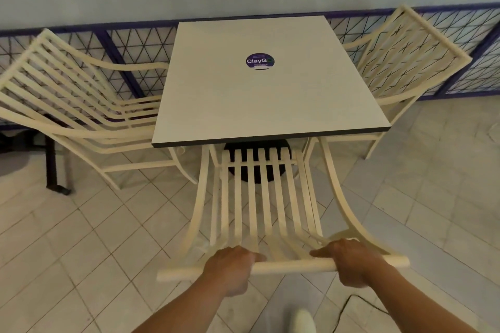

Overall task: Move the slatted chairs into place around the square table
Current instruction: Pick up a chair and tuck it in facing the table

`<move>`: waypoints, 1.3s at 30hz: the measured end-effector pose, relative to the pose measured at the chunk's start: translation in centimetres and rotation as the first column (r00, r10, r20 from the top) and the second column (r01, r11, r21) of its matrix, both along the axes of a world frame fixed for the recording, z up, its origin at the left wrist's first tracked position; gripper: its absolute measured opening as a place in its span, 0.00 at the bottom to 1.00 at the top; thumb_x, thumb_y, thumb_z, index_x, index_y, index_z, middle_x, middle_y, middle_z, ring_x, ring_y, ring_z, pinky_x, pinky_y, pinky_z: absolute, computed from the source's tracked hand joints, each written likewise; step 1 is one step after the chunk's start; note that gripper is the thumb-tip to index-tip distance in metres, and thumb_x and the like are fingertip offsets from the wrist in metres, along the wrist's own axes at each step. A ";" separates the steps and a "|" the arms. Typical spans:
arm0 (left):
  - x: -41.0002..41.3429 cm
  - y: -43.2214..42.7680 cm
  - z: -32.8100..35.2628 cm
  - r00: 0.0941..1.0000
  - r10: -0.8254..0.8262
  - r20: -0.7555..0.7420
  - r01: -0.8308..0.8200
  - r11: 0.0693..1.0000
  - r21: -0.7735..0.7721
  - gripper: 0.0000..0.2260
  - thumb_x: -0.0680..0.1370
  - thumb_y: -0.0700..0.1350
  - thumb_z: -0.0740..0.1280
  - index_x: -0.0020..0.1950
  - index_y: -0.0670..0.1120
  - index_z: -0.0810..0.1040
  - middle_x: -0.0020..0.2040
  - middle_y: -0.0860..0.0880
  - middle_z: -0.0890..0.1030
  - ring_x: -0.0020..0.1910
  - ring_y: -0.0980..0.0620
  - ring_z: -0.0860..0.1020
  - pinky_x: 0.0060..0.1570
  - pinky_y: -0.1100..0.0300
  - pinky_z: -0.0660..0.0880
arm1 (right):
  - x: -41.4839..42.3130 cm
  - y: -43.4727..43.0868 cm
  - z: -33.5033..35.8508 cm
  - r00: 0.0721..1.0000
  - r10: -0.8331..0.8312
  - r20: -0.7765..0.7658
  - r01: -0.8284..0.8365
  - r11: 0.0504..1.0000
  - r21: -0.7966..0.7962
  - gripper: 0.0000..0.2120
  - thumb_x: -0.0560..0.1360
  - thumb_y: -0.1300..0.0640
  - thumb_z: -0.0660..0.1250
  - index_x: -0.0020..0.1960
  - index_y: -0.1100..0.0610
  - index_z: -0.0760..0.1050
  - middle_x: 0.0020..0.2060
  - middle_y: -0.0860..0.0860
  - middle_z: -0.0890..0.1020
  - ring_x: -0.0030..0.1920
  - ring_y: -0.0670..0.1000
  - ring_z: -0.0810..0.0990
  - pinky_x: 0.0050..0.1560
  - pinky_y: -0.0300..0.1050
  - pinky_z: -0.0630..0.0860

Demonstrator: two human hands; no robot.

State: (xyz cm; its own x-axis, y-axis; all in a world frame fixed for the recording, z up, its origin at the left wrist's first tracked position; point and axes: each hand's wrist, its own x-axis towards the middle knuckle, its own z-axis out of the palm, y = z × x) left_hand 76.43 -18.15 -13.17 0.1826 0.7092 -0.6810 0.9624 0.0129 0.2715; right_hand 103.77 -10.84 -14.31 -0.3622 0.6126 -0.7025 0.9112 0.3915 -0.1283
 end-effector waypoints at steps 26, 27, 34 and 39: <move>0.4 -0.1 0.2 1.000 0.026 -0.017 -0.025 0.999 0.034 0.33 0.77 0.35 0.66 0.74 0.65 0.68 0.61 0.51 0.78 0.57 0.47 0.78 0.55 0.53 0.75 | 0.2 0.1 0.3 0.999 0.031 -0.030 -0.030 0.999 0.034 0.36 0.74 0.60 0.68 0.73 0.31 0.62 0.63 0.44 0.77 0.57 0.49 0.78 0.58 0.47 0.76; 0.5 -0.1 0.2 1.000 0.024 -0.018 -0.024 0.999 0.037 0.33 0.76 0.35 0.66 0.73 0.65 0.68 0.61 0.51 0.78 0.57 0.47 0.78 0.55 0.53 0.75 | 0.2 0.2 0.4 0.999 0.037 -0.031 -0.036 0.999 0.027 0.36 0.74 0.60 0.68 0.73 0.31 0.62 0.62 0.44 0.77 0.56 0.49 0.78 0.58 0.46 0.76; 0.3 0.7 0.1 0.999 0.034 -0.035 -0.032 0.999 0.041 0.34 0.76 0.35 0.66 0.74 0.67 0.67 0.59 0.51 0.79 0.55 0.47 0.79 0.53 0.53 0.77 | 0.0 1.4 0.8 0.997 0.064 -0.050 -0.064 0.998 0.000 0.38 0.74 0.61 0.67 0.73 0.30 0.59 0.63 0.44 0.76 0.56 0.48 0.77 0.58 0.47 0.75; 0.2 2.0 0.2 0.999 0.027 -0.039 -0.027 0.999 0.021 0.33 0.77 0.36 0.66 0.74 0.67 0.67 0.59 0.50 0.79 0.54 0.46 0.79 0.53 0.51 0.78 | -0.1 2.8 0.9 0.994 0.095 -0.054 -0.095 0.995 -0.006 0.37 0.75 0.60 0.67 0.74 0.31 0.59 0.64 0.45 0.76 0.58 0.50 0.78 0.59 0.48 0.75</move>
